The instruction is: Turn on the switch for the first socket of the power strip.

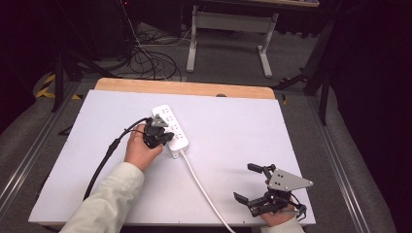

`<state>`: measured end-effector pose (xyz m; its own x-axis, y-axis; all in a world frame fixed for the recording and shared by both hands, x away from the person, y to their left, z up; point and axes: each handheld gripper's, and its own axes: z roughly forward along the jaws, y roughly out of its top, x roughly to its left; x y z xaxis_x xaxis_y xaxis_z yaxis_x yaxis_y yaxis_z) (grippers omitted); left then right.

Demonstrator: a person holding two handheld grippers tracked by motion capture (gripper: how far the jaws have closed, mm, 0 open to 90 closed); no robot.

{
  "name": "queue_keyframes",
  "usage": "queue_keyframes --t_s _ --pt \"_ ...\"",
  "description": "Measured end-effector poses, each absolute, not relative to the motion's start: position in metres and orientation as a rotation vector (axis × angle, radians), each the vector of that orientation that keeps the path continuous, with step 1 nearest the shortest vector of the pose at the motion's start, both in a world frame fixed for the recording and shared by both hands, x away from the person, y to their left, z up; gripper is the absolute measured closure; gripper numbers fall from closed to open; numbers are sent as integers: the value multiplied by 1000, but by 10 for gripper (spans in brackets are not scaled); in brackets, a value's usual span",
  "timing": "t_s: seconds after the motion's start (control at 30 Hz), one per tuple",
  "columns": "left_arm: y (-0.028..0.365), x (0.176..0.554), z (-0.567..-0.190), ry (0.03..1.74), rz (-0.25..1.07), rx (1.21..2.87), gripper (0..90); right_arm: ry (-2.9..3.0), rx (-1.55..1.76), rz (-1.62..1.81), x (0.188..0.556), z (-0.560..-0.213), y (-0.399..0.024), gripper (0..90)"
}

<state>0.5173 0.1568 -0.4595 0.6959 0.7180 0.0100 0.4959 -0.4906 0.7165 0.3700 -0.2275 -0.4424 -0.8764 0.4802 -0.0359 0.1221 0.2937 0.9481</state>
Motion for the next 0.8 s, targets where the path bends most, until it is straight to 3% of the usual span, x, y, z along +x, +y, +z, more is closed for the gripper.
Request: queue_keyframes --t_s 0.8 --pt "152 514 -460 929 441 2210 900 2256 548 1601 370 -443 -226 26"
